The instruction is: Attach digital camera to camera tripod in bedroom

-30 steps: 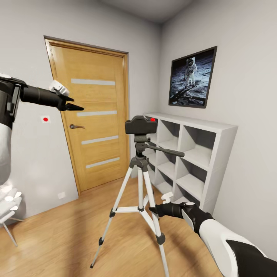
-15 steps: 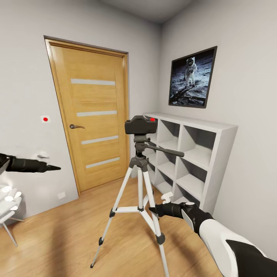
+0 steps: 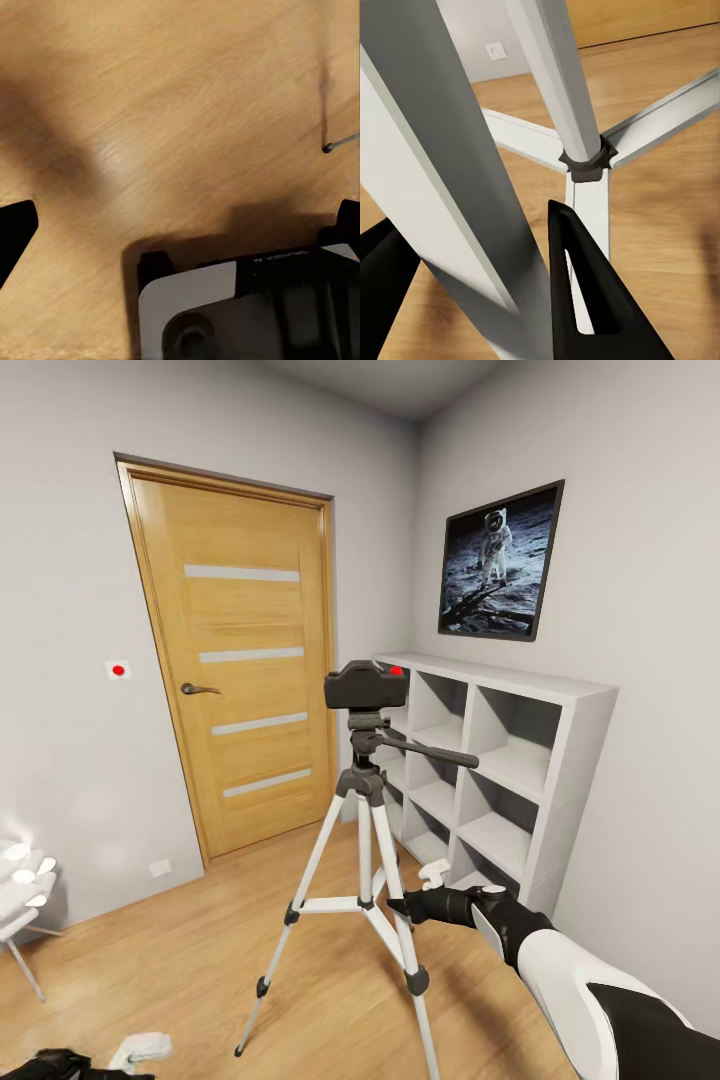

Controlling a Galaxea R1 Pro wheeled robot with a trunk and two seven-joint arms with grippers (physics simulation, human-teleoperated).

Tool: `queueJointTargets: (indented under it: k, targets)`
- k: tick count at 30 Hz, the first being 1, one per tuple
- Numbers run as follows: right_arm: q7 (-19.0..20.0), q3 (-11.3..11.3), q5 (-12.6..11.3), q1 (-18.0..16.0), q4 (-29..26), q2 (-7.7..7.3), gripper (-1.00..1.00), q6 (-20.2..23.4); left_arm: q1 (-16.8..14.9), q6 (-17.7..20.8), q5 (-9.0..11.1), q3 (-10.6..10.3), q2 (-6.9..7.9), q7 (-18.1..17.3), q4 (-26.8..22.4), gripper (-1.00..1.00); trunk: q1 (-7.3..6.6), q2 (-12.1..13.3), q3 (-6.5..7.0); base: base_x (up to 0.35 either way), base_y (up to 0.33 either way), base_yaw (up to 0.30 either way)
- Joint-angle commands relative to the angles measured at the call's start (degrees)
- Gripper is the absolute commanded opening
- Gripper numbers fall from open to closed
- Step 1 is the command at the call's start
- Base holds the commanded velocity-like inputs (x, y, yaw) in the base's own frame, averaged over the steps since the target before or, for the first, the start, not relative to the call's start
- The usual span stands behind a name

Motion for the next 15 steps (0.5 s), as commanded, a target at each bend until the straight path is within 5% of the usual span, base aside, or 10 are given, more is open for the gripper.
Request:
queueJointTargets:
  k: [1, 7, 11, 12, 15]
  targets:
    - [0.25, 1.33, 0.97, 0.02, -0.05, 0.03, -1.00, 0.52, 1.34, -0.02, 0.74, 0.23, -0.83, 1.83, -0.01, 1.00, 0.01, -0.04, -0.08, 0.000, 0.000, 0.000]
    - [0.27, 1.30, 0.93, 0.02, -0.01, -0.01, -1.00, 0.52, 9.97, -5.37, 5.42, 0.23, -7.24, 15.40, 0.03, 1.00, 0.01, -0.04, -0.08, 0.000, 0.000, 0.000]
    - [0.28, 1.30, 0.92, 0.02, 0.08, -0.01, -1.00, 0.52, 11.48, -7.41, 6.45, 0.24, -9.19, 21.98, 0.08, 1.00, 0.01, -0.04, -0.08, 0.000, 0.000, 0.000]
    - [0.30, 1.30, 0.92, 0.02, 0.13, -0.01, 1.00, 0.49, 11.74, -7.71, 6.84, 0.24, -9.57, 24.66, 0.09, 1.00, 0.01, -0.04, -0.08, 0.000, 0.000, 0.000]
    - [0.33, 1.30, 0.91, 0.02, 0.27, -0.02, 1.00, 0.45, 12.06, -8.08, 9.19, 0.25, -10.17, 30.30, 0.10, 1.00, 0.01, -0.04, -0.08, 0.000, 0.000, 0.000]
